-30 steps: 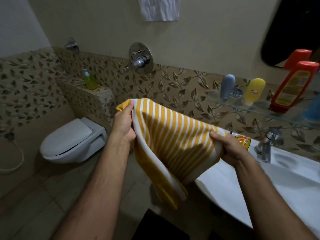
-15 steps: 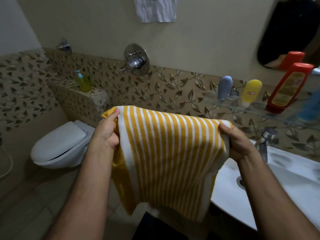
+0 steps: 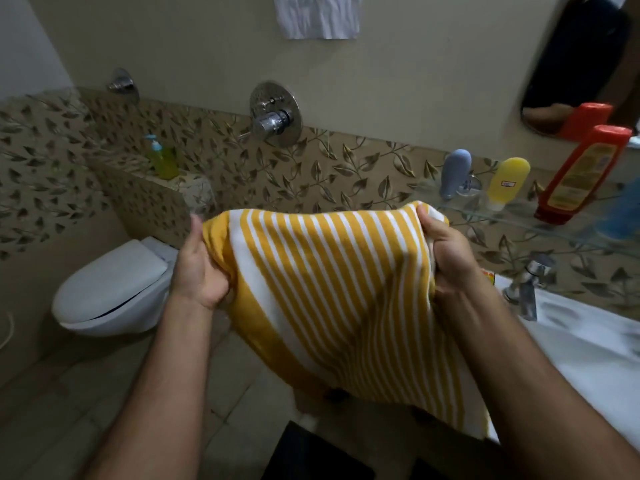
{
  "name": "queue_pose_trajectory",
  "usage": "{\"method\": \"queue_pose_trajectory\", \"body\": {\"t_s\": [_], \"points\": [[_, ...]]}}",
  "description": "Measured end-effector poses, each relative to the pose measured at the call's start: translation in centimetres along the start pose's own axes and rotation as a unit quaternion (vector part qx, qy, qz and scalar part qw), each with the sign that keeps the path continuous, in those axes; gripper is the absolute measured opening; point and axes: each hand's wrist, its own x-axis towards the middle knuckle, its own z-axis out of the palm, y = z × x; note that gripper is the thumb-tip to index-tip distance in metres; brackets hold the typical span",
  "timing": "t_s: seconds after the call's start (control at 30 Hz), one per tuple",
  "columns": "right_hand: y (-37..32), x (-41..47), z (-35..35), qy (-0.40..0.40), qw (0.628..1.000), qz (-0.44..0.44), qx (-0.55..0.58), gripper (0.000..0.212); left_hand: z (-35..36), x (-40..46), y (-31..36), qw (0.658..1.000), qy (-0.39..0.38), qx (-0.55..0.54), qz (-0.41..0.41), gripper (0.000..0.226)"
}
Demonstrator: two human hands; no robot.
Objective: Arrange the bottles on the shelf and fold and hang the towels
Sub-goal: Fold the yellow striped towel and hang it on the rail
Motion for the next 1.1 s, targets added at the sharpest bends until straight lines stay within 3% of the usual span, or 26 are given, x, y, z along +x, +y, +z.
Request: {"method": "queue_pose_trajectory", "body": {"t_s": [0.07, 0.17, 0.27, 0.37, 0.5, 0.67, 0.73, 0.8, 0.97, 1.1], "points": [[0.3, -0.1, 1.8, -0.007, 0.999, 0.012, 0.051, 0.051, -0.6, -0.2, -1.8, 0.998, -0.002, -0.068, -0.003, 0.074], [0.9, 0.2, 3.8, 0.024, 0.997, 0.017, 0.069, 0.052, -2.0, -0.6, -7.1, 0.993, 0.031, -0.069, -0.090, 0.080], [1.1, 0.8, 4.2, 0.063, 0.995, 0.008, 0.074, 0.048, -2.8, -1.7, -11.0, 0.984, -0.064, -0.038, -0.162, 0.087], [1.0, 1.3, 2.8, 0.106, 0.992, -0.006, 0.069, 0.044, -3.6, -1.6, -11.1, 0.982, -0.123, -0.036, -0.141, 0.089], [0.6, 1.5, 0.7, 0.117, 0.992, -0.011, 0.050, 0.033, -4.7, -0.8, -9.6, 0.983, -0.143, -0.051, -0.101, 0.091], [0.5, 1.4, -0.1, 0.134, 0.990, -0.005, 0.034, 0.035, -3.7, -1.3, -9.8, 0.982, -0.127, 0.095, -0.106, 0.064], [0.3, 1.6, -0.7, 0.144, 0.989, 0.010, 0.023, 0.042, -2.7, -0.9, -8.8, 0.987, -0.085, 0.117, -0.067, 0.042], [-0.1, 1.8, -1.3, 0.148, 0.989, 0.019, -0.004, 0.041, -1.9, -0.4, -6.9, 0.989, -0.052, 0.130, -0.037, 0.033], [-1.9, 1.3, -2.7, 0.059, 0.994, 0.057, -0.067, 0.024, -0.2, -0.2, -3.2, 0.988, -0.042, 0.149, -0.010, 0.035], [-2.8, 0.9, -5.5, -0.031, 0.999, -0.023, -0.035, 0.030, 1.2, -0.8, -1.1, 0.990, -0.038, 0.131, 0.023, 0.030]]}}
